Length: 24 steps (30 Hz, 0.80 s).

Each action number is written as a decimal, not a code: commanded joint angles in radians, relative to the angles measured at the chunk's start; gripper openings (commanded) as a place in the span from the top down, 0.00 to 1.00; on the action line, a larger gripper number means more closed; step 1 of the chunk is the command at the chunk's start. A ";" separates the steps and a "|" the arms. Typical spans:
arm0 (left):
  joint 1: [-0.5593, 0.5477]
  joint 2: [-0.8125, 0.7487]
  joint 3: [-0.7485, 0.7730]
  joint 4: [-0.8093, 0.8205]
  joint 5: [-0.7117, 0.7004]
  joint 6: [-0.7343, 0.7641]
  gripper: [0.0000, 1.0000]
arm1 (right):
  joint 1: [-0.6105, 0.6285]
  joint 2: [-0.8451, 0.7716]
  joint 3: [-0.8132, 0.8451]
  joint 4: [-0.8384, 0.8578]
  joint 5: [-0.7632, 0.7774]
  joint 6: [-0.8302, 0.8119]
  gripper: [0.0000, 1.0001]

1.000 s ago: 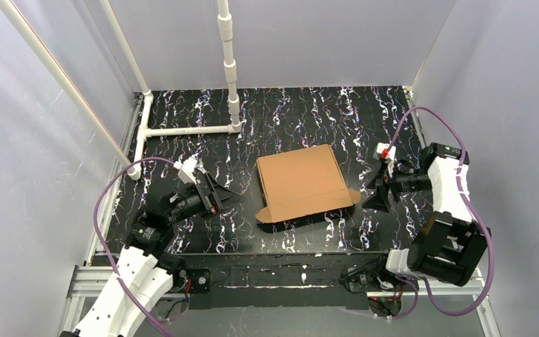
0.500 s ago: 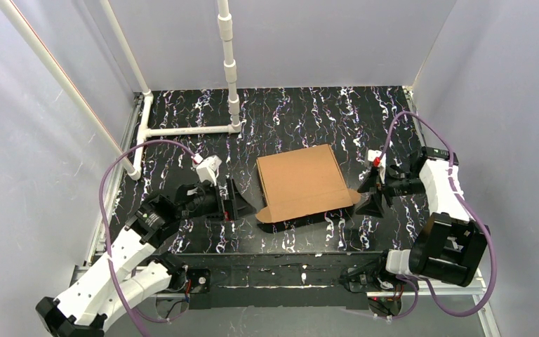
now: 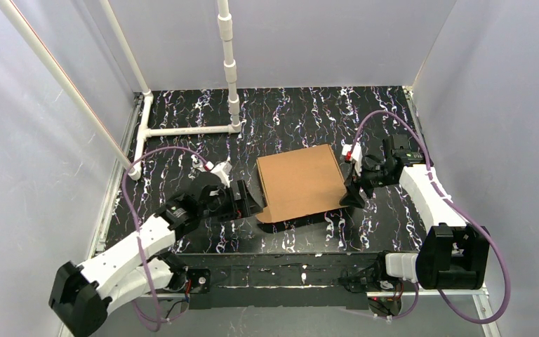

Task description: Fold the paper box

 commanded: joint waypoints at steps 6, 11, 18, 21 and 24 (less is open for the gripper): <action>-0.005 0.313 0.085 0.297 0.029 -0.058 0.25 | 0.003 -0.001 -0.007 0.228 0.146 0.291 0.30; -0.005 0.403 0.107 0.304 0.011 -0.085 0.35 | -0.004 0.002 -0.063 0.400 0.224 0.495 0.60; -0.004 0.445 0.129 0.312 0.021 -0.073 0.38 | -0.011 0.073 -0.014 0.360 0.144 0.497 0.64; -0.005 0.405 0.120 0.285 0.014 -0.024 0.38 | -0.058 0.073 0.008 0.285 0.077 0.403 0.61; -0.004 0.316 0.070 0.257 -0.020 0.011 0.36 | -0.117 0.056 0.006 0.242 0.035 0.345 0.56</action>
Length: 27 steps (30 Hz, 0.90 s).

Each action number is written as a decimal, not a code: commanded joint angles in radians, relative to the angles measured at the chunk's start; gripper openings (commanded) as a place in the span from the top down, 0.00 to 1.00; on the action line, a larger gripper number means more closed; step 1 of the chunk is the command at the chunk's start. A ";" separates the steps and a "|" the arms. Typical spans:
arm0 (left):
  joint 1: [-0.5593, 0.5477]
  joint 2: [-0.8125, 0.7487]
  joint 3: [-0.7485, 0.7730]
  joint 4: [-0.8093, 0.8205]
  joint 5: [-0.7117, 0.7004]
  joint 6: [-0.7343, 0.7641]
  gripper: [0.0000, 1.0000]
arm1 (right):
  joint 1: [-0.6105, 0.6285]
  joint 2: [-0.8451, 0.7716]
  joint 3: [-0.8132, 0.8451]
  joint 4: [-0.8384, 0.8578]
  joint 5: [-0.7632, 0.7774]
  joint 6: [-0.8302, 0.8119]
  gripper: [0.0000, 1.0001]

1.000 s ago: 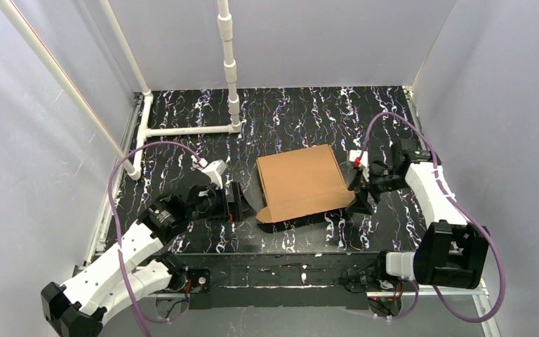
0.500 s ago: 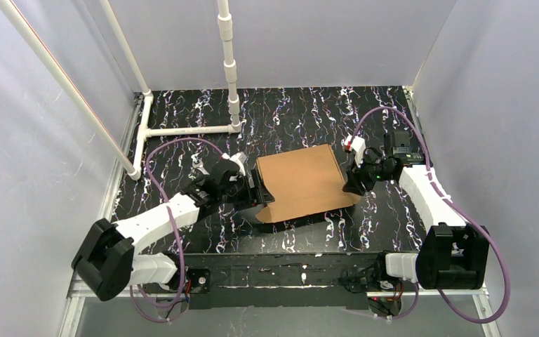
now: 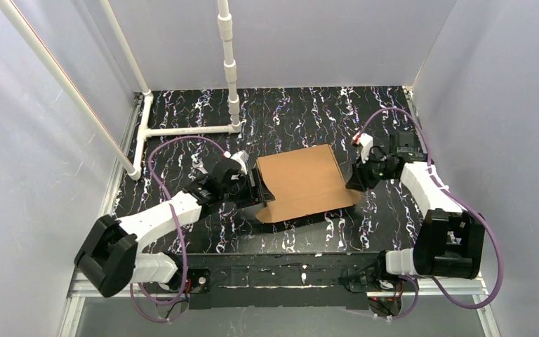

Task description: Fold the paper box

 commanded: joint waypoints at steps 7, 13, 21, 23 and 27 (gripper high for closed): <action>0.013 -0.234 -0.133 0.026 -0.043 0.094 0.17 | -0.118 -0.050 0.042 -0.132 -0.146 -0.177 0.45; 0.056 -0.224 -0.174 0.060 0.054 0.098 0.02 | -0.208 -0.016 0.070 -0.241 -0.202 -0.283 0.40; 0.077 -0.240 -0.147 0.030 0.162 0.212 0.02 | -0.325 -0.054 0.172 -0.424 -0.019 -0.324 0.36; 0.079 -0.225 -0.143 0.049 0.195 0.233 0.02 | -0.343 -0.084 0.171 -0.441 -0.008 -0.307 0.32; 0.081 -0.168 -0.085 0.017 0.259 0.285 0.02 | -0.498 -0.096 0.157 -0.525 -0.148 -0.369 0.30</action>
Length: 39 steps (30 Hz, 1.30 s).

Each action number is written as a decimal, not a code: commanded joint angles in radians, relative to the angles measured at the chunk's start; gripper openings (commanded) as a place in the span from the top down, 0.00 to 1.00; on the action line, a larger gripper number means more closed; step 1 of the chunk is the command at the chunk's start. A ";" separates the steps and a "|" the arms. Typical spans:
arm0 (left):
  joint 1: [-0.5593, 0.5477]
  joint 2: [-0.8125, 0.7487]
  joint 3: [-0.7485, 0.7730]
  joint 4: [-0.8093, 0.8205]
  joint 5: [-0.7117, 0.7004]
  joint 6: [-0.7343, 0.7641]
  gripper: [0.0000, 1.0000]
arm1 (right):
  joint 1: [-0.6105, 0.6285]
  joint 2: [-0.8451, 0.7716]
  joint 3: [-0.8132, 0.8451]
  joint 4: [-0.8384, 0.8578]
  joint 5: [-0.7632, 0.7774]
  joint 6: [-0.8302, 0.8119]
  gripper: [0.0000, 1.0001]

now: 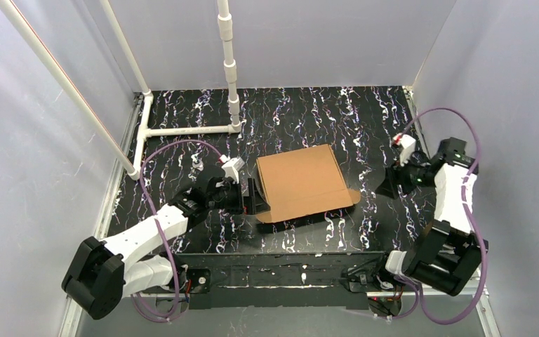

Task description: Fold the paper box

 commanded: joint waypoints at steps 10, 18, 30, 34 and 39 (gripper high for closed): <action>0.008 0.000 0.091 -0.014 0.138 0.076 0.02 | -0.291 0.010 0.089 -0.311 -0.158 -0.140 0.30; 0.009 -0.017 0.104 -0.039 0.133 0.082 0.02 | -0.291 0.007 0.098 -0.312 -0.177 -0.121 0.30; 0.011 -0.055 0.147 -0.125 0.134 0.056 0.02 | -0.193 -0.032 0.152 -0.199 -0.118 -0.003 0.31; 0.021 -0.118 0.126 -0.149 0.107 0.019 0.02 | -0.043 -0.079 0.103 -0.055 -0.001 0.101 0.31; 0.032 -0.202 0.030 -0.077 0.098 -0.088 0.02 | 0.092 -0.084 0.051 0.036 0.010 0.117 0.27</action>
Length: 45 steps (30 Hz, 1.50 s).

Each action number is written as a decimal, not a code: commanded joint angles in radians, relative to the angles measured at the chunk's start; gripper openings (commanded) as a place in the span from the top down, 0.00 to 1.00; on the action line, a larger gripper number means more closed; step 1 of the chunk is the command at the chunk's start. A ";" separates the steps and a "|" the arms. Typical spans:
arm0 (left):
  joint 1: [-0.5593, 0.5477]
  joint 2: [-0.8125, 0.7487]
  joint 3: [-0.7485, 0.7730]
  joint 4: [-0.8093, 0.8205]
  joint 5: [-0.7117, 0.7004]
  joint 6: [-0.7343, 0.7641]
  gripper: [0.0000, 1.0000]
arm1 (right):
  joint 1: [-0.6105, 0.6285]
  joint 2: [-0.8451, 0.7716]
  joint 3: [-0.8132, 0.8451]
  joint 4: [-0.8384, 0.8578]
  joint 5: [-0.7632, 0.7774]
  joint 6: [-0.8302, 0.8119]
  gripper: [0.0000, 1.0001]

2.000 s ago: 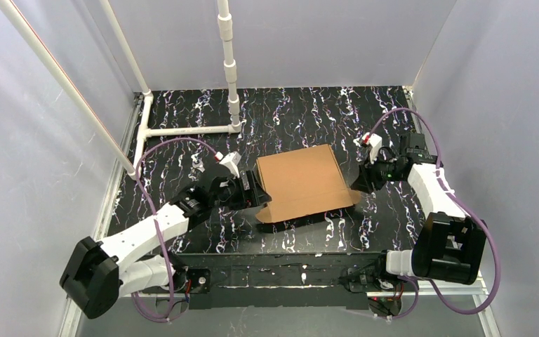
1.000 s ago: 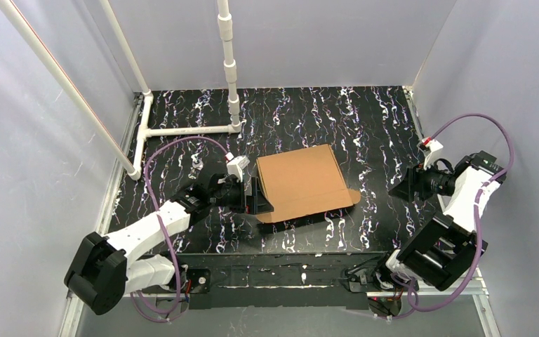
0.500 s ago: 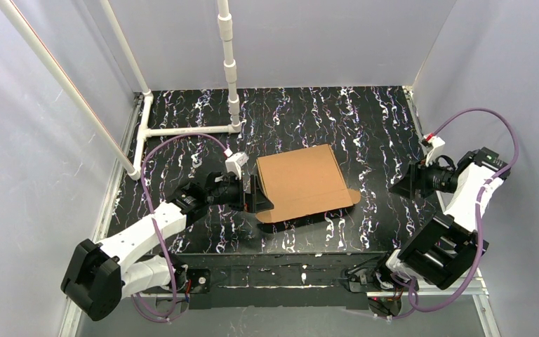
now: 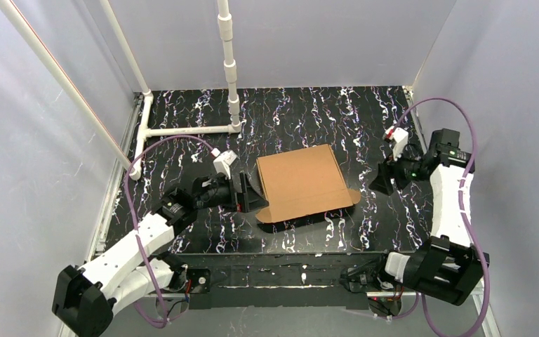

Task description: Fold the paper box

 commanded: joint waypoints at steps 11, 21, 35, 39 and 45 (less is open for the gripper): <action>0.016 0.014 -0.130 0.126 -0.168 -0.286 0.07 | 0.180 0.133 -0.185 0.487 -0.075 0.358 0.30; 0.006 0.365 0.075 0.126 -0.256 -0.248 0.18 | 0.275 0.241 -0.197 0.831 0.009 0.754 0.36; 0.006 0.639 0.299 0.061 -0.257 -0.165 0.54 | 0.345 0.366 -0.193 0.866 -0.006 0.835 0.67; 0.007 0.709 0.387 0.013 -0.233 -0.130 0.58 | 0.345 0.380 -0.189 0.872 0.003 0.847 0.74; 0.009 0.839 0.557 -0.073 -0.211 -0.080 0.58 | 0.346 0.413 -0.134 0.828 0.037 0.796 0.74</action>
